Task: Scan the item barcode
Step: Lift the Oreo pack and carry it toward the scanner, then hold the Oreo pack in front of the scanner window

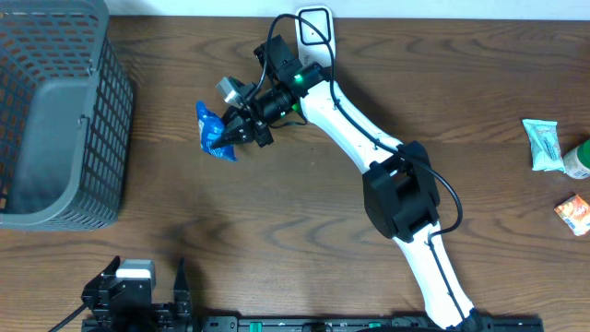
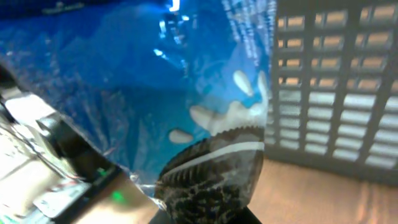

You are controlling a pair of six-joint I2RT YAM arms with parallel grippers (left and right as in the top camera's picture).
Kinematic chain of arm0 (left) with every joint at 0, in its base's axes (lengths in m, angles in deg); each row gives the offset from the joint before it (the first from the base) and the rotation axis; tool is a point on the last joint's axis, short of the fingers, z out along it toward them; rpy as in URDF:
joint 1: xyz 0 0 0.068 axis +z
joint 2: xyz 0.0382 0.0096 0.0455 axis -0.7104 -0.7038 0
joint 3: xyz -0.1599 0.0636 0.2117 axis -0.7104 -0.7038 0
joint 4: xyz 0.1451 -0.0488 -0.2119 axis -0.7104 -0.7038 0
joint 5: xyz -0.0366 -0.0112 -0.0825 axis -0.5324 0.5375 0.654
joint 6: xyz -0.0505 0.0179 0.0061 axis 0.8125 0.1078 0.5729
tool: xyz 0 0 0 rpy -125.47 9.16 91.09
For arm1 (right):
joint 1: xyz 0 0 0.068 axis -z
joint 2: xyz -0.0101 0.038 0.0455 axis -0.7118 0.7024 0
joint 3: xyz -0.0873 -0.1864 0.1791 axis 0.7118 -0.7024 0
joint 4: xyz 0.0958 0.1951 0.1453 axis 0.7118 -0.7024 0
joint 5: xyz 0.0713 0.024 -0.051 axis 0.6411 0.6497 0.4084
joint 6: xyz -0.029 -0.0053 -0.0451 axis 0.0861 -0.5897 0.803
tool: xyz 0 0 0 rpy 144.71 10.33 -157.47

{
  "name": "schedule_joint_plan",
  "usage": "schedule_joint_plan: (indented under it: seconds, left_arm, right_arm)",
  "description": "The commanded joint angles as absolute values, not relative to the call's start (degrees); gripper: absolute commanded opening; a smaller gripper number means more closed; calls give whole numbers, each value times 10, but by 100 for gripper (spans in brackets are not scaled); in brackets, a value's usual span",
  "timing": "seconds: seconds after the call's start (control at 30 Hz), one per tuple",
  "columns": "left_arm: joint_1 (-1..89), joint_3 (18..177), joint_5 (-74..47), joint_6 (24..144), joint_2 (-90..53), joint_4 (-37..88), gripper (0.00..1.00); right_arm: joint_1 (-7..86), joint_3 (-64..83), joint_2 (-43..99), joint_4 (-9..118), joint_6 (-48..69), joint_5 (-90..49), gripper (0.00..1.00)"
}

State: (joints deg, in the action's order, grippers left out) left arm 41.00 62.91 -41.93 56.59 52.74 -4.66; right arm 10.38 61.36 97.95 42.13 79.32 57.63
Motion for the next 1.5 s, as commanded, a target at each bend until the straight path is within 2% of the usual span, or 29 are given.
schedule_joint_plan:
  seconds: [0.0, 0.5, 0.67, 0.83, 1.17, 1.37, 1.47]
  left_arm:
    - [412, 629, -412, 560, 531, -48, 98]
    - [412, 629, -412, 561, 531, -48, 98]
    - [412, 630, -412, 561, 531, -48, 98]
    - [412, 630, -412, 561, 531, -48, 98]
    - [412, 629, -412, 561, 531, -48, 98]
    - [412, 629, -412, 561, 531, -48, 98]
    - [412, 629, -412, 561, 531, -48, 98]
  right_arm:
    - [106, 617, 975, 455, 854, 611, 1]
    - [135, 617, 975, 486, 868, 611, 1]
    - [174, 617, 975, 597, 892, 611, 1]
    - [183, 617, 975, 771, 876, 611, 1]
    - [183, 617, 975, 1129, 594, 611, 1]
    - [180, 617, 975, 1192, 435, 611, 1]
    - [174, 617, 975, 1195, 260, 611, 1]
